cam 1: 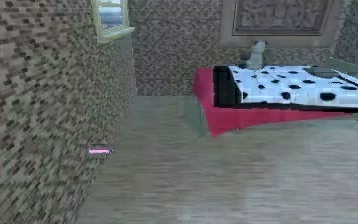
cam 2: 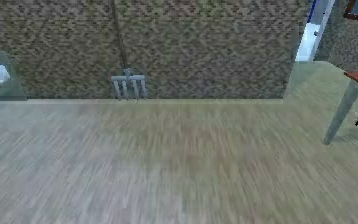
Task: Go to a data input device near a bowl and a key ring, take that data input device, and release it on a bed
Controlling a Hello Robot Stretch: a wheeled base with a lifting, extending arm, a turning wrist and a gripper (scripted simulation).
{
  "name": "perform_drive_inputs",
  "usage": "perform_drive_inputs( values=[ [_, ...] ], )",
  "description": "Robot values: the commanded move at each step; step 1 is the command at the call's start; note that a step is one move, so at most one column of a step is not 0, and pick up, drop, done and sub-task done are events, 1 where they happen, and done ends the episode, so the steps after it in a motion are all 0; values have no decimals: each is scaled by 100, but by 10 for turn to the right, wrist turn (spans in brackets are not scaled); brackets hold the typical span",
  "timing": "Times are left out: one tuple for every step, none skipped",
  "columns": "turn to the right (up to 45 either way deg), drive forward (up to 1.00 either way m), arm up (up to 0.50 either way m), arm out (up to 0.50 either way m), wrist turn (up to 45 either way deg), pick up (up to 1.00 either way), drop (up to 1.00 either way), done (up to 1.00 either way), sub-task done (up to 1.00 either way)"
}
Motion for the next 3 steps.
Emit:
perform_drive_inputs(
  values=[
    [450,0,0,0,0,0,0,0,0],
    [450,0,0,0,0,0,0,0,0],
    [300,0,0,0,0,0,0,0,0]
  ],
)
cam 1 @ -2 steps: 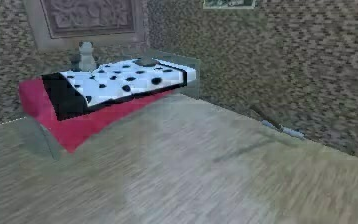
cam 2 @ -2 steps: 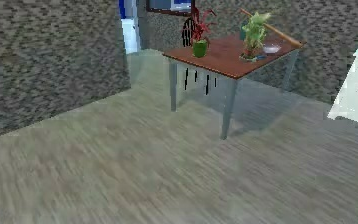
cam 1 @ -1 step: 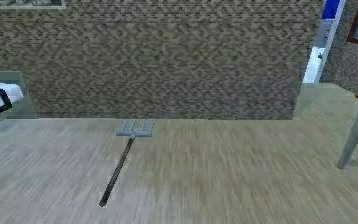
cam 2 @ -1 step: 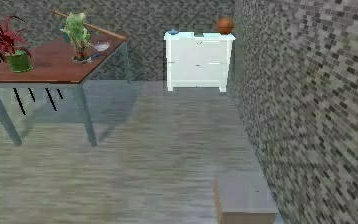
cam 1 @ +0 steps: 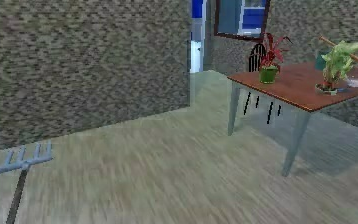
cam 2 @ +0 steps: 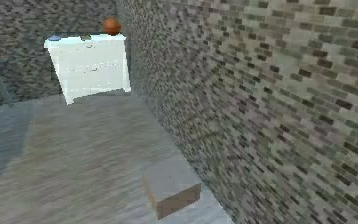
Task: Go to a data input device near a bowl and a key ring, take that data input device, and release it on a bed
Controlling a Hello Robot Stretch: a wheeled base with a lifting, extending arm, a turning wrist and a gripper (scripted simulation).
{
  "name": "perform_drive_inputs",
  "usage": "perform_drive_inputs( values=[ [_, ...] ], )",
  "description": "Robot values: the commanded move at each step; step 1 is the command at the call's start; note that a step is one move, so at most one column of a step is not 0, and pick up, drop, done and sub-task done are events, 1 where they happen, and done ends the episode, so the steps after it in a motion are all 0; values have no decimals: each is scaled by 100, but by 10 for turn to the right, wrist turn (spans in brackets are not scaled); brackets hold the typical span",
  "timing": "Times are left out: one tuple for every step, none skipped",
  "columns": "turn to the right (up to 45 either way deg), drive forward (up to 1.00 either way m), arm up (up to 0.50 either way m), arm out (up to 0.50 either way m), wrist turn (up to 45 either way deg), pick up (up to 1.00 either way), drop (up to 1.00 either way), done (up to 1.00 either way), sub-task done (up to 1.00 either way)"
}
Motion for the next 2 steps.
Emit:
perform_drive_inputs(
  values=[
    [0,100,0,0,0,0,0,0,0],
    [30,0,0,0,0,0,0,0,0]
  ],
)
